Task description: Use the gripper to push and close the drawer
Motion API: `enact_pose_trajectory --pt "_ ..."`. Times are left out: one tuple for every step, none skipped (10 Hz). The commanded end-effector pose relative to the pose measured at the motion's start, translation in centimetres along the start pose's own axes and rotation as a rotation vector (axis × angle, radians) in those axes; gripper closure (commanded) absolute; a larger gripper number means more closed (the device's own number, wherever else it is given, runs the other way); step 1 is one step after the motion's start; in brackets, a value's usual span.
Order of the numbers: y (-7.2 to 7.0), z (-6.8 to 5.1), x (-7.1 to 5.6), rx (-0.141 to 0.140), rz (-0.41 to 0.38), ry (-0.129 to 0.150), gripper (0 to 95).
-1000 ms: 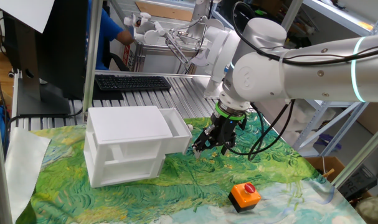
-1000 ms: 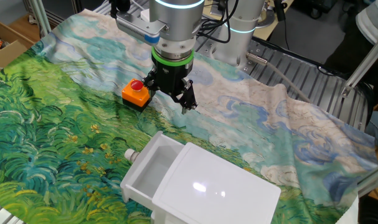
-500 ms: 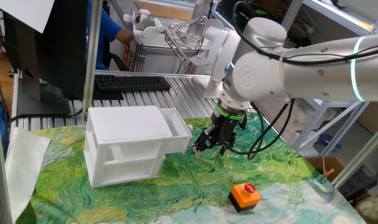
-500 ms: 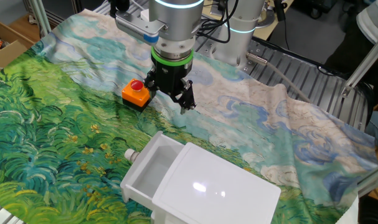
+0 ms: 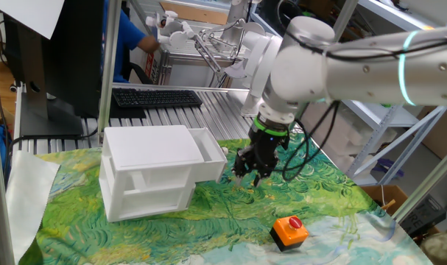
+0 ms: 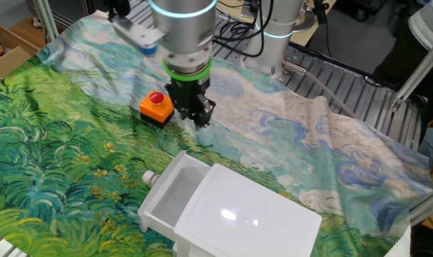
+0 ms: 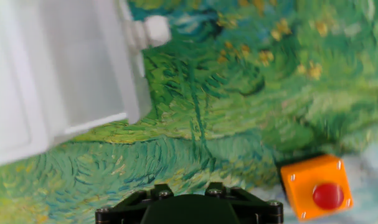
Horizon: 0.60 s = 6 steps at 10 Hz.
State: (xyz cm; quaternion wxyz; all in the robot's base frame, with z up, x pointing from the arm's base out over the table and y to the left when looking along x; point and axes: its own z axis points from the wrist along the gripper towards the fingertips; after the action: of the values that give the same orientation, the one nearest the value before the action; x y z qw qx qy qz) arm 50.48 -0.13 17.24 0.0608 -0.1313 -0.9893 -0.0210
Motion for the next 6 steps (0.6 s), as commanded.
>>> enact_pose_trajectory --pt "0.02 0.01 0.0 0.012 0.103 0.045 95.0" --pt "0.01 -0.04 0.02 0.022 0.106 0.041 95.0" --pt "-0.04 -0.24 0.09 0.032 0.107 0.038 95.0" --pt "-0.1 -0.47 0.17 0.033 0.114 0.041 95.0" --pt "-0.15 -0.63 0.22 0.034 0.122 0.041 95.0" --pt "-0.18 -0.75 0.25 0.036 0.129 0.039 95.0"
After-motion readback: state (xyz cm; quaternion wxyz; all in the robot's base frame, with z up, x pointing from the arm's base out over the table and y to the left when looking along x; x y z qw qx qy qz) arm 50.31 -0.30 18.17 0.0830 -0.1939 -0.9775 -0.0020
